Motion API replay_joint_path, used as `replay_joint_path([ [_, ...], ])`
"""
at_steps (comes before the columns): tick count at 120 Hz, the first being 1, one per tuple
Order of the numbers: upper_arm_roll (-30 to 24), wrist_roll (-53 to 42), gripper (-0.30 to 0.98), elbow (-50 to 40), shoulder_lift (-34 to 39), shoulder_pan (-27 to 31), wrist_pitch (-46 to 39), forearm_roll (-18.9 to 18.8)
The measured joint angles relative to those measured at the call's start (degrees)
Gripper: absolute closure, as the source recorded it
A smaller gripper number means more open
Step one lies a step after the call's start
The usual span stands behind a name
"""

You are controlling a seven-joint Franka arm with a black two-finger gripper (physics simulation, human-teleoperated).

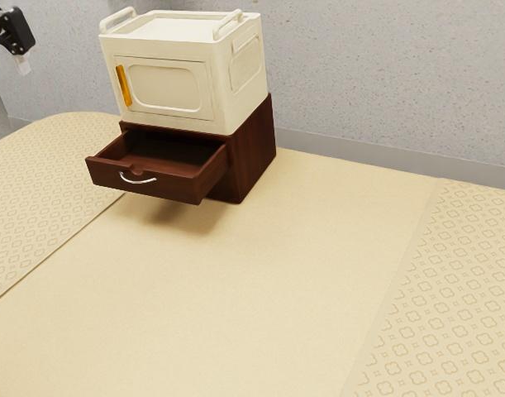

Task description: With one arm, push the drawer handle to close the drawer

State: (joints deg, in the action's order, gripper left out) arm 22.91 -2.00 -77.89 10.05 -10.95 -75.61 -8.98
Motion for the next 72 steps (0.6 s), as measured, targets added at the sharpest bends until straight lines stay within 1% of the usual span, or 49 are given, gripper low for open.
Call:
replay_joint_path([
  [10, -0.1, -0.2, 0.0, -0.4, -0.5, 0.0, 0.8, 0.0],
  [23, -0.3, -0.2, 0.0, -3.9, -0.7, -0.5, 1.5, 0.2],
  [47, -0.5, 0.3, 0.0, -18.8, 2.5, 0.3, 0.7, 2.8],
  [52, -0.5, 0.4, 0.07, -22.4, 3.0, 0.4, -0.4, 3.1],
  [61, -0.5, 0.6, 0.22, -28.5, 3.2, 0.3, -3.1, 3.4],
  [72, -0.5, 0.8, 0.41, -33.9, 3.2, 0.3, -7.1, 3.5],
])
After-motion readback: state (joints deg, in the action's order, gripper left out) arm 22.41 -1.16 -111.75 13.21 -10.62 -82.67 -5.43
